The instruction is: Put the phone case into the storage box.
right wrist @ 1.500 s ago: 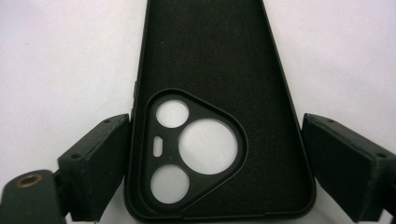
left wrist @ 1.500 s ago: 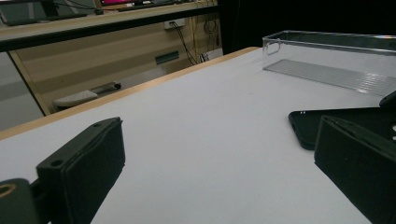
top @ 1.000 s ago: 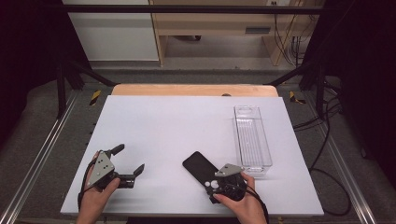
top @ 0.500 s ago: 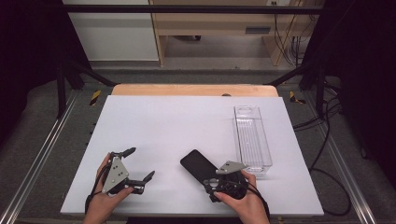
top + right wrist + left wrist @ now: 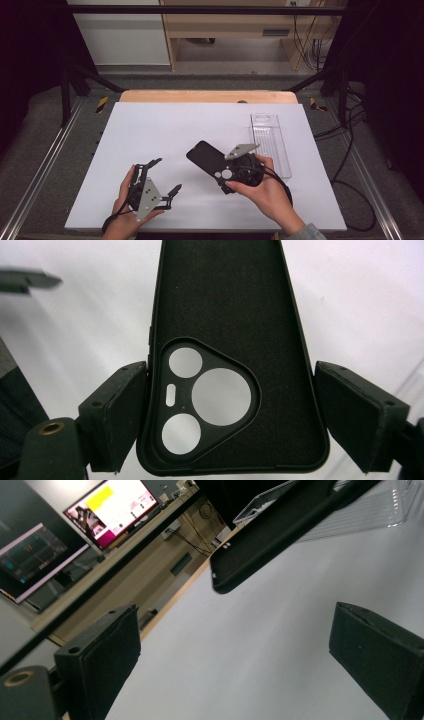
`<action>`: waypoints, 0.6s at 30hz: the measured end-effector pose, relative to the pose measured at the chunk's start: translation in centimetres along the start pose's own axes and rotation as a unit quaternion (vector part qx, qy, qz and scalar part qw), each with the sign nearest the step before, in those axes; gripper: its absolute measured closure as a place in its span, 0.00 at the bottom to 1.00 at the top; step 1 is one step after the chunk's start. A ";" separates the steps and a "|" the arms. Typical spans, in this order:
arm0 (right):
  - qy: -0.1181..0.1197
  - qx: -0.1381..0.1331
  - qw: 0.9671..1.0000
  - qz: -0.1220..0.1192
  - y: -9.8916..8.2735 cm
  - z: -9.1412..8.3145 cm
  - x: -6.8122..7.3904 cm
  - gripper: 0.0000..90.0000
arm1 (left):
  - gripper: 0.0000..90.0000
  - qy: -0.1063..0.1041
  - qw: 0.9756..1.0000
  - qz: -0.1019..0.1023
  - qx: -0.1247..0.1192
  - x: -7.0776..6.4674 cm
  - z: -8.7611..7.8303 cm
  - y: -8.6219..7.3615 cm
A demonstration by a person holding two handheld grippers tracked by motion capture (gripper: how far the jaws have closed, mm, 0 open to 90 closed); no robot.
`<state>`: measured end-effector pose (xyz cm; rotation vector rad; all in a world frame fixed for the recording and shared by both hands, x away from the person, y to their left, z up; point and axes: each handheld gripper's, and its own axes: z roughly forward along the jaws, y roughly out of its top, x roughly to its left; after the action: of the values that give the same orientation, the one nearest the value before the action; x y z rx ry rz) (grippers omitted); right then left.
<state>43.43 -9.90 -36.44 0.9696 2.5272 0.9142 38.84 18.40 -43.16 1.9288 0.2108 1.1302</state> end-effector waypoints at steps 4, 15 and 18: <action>0.002 0.015 1.000 -0.017 1.9 -0.7 -0.6 0.19 | 0.10 0.009 1.000 0.021 -0.001 0.0 2.0 1.3; 0.010 0.065 0.996 -0.053 4.1 0.3 0.4 0.19 | 0.13 0.042 0.997 0.069 0.016 -2.2 2.7 0.9; 0.013 0.076 0.995 -0.063 4.4 0.6 1.0 0.19 | 0.15 0.049 0.995 0.084 0.019 -2.5 2.6 1.0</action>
<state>45.18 -6.37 -34.09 0.8331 2.6781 0.7105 39.21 14.95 -44.54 1.9548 0.1256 1.3424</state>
